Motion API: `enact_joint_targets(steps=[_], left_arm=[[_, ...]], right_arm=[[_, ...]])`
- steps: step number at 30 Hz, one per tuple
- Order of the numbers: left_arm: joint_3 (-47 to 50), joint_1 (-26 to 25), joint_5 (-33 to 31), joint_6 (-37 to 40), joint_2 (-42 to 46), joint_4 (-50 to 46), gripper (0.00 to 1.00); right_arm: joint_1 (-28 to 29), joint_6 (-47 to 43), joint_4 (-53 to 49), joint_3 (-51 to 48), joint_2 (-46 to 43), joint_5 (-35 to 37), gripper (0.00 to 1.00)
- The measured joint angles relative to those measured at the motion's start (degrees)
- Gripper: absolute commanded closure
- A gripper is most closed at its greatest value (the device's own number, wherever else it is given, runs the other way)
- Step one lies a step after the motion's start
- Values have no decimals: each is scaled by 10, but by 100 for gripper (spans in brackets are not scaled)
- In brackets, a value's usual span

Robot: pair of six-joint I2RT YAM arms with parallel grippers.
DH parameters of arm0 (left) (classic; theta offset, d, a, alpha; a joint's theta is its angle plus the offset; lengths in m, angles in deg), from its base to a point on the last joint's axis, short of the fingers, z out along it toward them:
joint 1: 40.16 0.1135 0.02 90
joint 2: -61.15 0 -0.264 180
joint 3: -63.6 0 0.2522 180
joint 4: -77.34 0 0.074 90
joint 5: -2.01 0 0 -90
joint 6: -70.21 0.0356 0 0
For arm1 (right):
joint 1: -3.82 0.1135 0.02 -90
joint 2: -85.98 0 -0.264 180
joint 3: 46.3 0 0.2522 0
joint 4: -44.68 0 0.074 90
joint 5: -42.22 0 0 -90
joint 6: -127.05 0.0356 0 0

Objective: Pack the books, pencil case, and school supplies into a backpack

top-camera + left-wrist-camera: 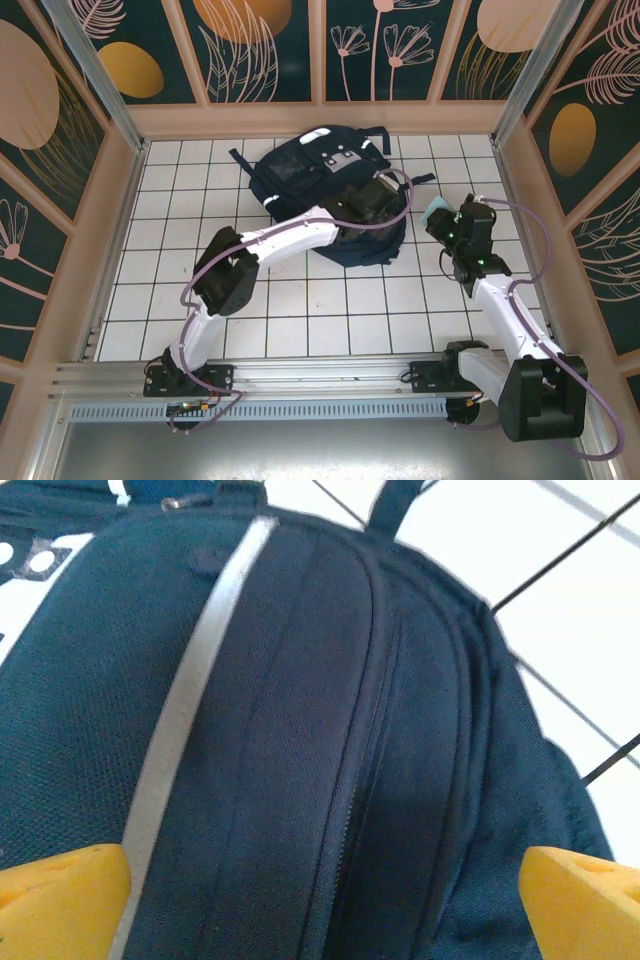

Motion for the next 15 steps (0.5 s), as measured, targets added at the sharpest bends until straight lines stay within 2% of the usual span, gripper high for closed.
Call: enact_joint_targets(steps=[3,7,11,13,14,15], left_arm=[[-5,3,-29,18,-19,-6,7],[-9,10,-59,35,-35,-5,28],[-15,19,-57,38,-38,-6,59],[-18,22,-50,33,-38,-5,78],[-20,24,-44,32,-38,-5,92],[-21,26,-40,29,-38,-5,100]], right_arm=[[0,4,1,-14,-2,-15,100],[0,12,1,-25,-2,-31,100],[0,15,1,-27,-5,-42,100],[0,15,3,-28,-8,-45,100],[0,16,5,-30,-11,-46,100],[0,17,7,-31,-14,-49,100]])
